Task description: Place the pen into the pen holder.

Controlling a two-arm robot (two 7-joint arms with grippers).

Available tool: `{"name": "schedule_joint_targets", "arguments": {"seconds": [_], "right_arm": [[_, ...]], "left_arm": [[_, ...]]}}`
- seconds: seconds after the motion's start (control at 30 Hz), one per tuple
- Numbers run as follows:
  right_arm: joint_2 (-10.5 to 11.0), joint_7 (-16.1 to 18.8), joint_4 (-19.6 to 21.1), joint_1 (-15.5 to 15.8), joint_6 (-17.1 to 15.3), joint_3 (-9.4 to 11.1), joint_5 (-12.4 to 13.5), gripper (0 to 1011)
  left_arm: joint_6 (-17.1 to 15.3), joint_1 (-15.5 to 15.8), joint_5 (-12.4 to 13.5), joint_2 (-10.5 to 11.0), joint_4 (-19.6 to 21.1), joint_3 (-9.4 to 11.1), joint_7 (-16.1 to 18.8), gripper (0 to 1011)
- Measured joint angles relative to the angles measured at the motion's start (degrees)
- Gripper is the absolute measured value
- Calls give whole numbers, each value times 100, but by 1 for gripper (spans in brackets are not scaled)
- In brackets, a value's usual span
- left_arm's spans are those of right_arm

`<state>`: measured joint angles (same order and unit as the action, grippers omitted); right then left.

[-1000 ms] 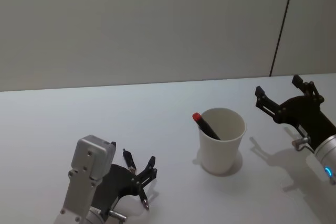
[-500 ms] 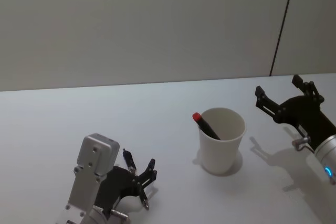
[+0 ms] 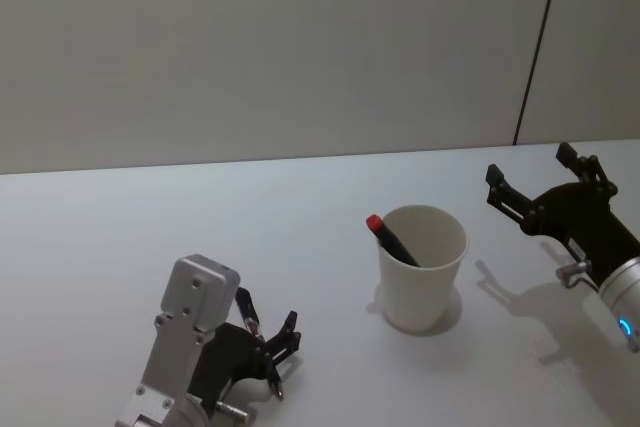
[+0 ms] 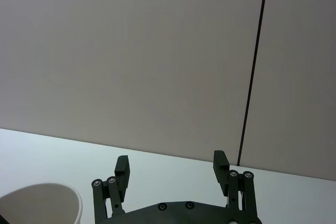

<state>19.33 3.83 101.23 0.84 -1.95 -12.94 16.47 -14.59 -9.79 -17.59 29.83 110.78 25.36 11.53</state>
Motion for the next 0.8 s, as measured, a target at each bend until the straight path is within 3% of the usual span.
{"name": "schedule_joint_targets", "arguments": {"seconds": [0.43, 0.8], "right_arm": [[0, 0, 0, 0, 0, 0, 0, 1001], [0, 0, 0, 0, 0, 0, 0, 1001]], "left_arm": [[-307, -9, 197, -99, -47, 11, -98, 1001], [-478, -58, 188, -156, -36, -28, -52, 1001]]}}
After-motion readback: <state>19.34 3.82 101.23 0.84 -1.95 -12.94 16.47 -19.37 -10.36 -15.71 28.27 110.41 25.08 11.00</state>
